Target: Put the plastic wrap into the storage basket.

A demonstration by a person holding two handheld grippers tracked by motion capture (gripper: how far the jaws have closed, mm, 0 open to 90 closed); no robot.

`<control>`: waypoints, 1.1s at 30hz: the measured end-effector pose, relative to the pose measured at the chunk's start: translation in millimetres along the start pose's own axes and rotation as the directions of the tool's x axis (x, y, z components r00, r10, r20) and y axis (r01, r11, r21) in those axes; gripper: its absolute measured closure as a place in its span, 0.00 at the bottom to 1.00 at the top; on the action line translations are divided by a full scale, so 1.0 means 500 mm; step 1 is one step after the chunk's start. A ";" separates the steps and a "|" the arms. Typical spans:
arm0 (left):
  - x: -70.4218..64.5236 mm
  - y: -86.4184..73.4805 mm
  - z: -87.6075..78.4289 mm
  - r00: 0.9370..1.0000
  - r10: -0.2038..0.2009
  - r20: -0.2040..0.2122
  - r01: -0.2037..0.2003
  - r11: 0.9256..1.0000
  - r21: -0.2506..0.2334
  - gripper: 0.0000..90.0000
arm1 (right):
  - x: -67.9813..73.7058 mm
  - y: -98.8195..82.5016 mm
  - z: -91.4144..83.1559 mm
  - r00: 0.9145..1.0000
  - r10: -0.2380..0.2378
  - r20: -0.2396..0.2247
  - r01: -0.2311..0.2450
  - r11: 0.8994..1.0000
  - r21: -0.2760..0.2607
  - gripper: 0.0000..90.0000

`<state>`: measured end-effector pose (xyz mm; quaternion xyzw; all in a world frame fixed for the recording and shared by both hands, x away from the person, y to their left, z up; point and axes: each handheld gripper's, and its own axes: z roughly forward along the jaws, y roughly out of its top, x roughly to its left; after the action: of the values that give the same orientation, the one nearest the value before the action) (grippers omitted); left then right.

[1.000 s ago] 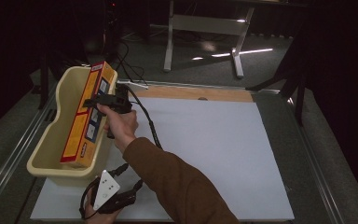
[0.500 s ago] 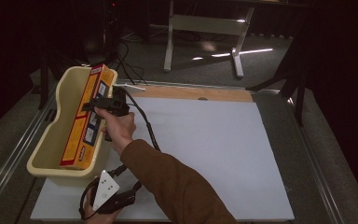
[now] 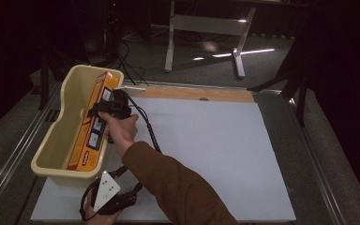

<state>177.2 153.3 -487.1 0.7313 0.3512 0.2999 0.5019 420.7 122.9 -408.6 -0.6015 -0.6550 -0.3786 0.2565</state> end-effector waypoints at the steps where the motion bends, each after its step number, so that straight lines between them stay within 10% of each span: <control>1: 0.000 0.000 0.000 1.000 0.000 0.000 0.000 1.000 0.001 0.36 | 0.001 0.000 -0.001 1.000 -0.003 0.002 0.003 1.000 0.000 0.40; 10: -0.002 -0.001 0.002 1.000 0.002 0.001 -0.002 1.000 0.004 0.36 | 0.012 0.004 -0.029 0.999 -0.031 -0.021 0.031 1.000 -0.002 0.42; 20: -0.002 -0.001 0.003 1.000 0.003 -0.006 -0.003 1.000 0.002 0.36 | 0.003 -0.004 -0.067 0.982 -0.184 -0.048 0.185 0.982 0.026 0.45; 26: -0.003 0.001 0.003 1.000 0.006 -0.006 -0.006 1.000 0.002 0.36 | -0.014 -0.015 -0.097 0.912 -0.406 0.056 0.403 0.914 0.046 0.45; 33: -0.004 0.001 0.005 1.000 0.009 -0.010 -0.009 1.000 0.011 0.36 | -0.055 -0.045 -0.155 0.771 -0.612 0.176 0.622 0.783 -0.003 0.40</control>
<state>178.0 150.3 -487.6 0.7342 0.3521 0.3037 0.4947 393.3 44.5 -389.3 -0.3901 -0.8231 -0.4104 0.0444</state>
